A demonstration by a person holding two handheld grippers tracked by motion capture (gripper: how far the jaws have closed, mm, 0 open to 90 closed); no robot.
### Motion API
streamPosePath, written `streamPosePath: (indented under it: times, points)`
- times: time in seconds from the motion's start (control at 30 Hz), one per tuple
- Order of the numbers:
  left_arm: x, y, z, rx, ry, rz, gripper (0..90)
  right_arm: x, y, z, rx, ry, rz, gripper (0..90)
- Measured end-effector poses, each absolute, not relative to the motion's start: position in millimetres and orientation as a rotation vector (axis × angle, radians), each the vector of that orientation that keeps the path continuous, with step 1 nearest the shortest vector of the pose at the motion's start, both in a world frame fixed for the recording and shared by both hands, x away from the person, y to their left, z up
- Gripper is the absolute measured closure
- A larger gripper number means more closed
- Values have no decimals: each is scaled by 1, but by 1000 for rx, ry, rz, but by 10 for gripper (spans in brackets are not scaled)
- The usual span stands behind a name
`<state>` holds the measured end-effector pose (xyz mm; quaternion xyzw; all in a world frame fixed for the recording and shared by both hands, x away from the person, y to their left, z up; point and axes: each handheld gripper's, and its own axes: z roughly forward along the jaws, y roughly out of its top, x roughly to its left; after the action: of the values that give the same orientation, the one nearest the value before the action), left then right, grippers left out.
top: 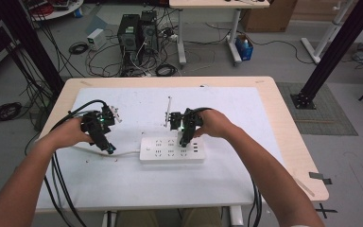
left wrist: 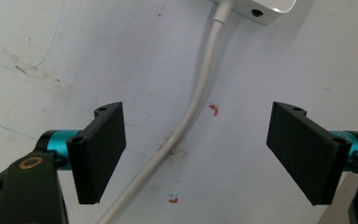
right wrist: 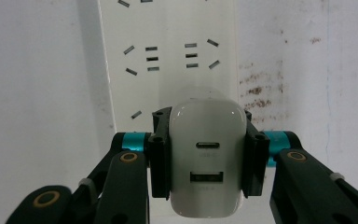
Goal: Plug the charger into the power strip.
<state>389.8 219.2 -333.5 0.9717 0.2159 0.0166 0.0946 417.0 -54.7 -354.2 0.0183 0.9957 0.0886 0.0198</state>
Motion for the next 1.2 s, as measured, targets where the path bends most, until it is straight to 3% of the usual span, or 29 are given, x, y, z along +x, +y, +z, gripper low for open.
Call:
streamPosePath:
  times: [1.2]
  points:
    - [389, 218, -343, 2861, 653, 12, 198, 414, -29, -369, -28, 3076, -20, 627]
